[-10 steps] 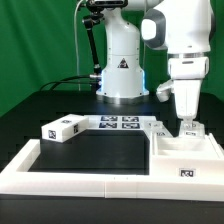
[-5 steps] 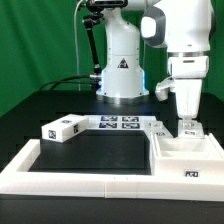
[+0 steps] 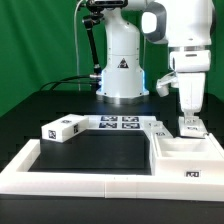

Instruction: Assemble cabinet

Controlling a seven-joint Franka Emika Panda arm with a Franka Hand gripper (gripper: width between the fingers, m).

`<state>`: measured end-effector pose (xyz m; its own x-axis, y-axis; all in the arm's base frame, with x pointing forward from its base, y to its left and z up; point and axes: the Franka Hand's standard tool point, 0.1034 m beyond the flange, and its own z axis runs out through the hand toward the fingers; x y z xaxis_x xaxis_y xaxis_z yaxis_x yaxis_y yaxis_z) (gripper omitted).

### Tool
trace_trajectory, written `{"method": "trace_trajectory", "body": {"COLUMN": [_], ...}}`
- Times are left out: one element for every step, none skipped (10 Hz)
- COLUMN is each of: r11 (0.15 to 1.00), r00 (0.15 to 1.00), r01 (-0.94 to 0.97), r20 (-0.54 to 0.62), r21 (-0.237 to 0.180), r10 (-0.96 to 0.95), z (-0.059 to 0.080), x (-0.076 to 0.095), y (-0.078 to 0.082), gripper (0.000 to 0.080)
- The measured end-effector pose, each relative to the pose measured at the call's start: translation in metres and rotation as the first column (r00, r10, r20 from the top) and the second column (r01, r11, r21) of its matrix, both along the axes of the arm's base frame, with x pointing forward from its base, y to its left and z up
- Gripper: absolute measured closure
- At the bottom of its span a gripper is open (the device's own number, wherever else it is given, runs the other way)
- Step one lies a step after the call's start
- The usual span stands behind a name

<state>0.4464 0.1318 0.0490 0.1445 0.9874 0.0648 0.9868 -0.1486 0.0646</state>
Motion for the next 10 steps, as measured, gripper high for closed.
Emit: {"method": "trace_trajectory", "body": {"r11": [1.0,1.0,1.0,1.0,1.0,0.999,0.999,0.999,0.999,0.999], "r00": [1.0,1.0,1.0,1.0,1.0,0.999,0.999,0.999,0.999,0.999], "r01": [0.002,0.002,-0.005,-0.022,-0.029,-0.051,-0.044,-0.044,-0.045,-0.046], "r20": [-0.002,-0.003,-0.004,-0.005,0.001,0.0,-0.002,-0.003,-0.003,-0.002], "r21": [0.0,0.0,-0.002,-0.009,-0.009,-0.012,-0.012,-0.012,-0.012,-0.013], "r10": [-0.002,-0.002,0.005,0.022,0.029,0.051,0.044,0.044,0.045,0.046], "z": [-0.001,-0.001,-0.001,0.001,0.003,0.002,0.002,0.001,0.002,0.003], "x": [0.0,-0.001,0.0,0.006,0.011,0.014,0.013,0.013,0.013,0.015], "y": [-0.001,-0.001,-0.002,-0.006,-0.009,-0.013,-0.013,-0.013,-0.013,-0.013], "gripper": [0.0729,0.0729,0.0729,0.0729,0.0729,0.0729,0.0729,0.0729,0.0729,0.0729]}}
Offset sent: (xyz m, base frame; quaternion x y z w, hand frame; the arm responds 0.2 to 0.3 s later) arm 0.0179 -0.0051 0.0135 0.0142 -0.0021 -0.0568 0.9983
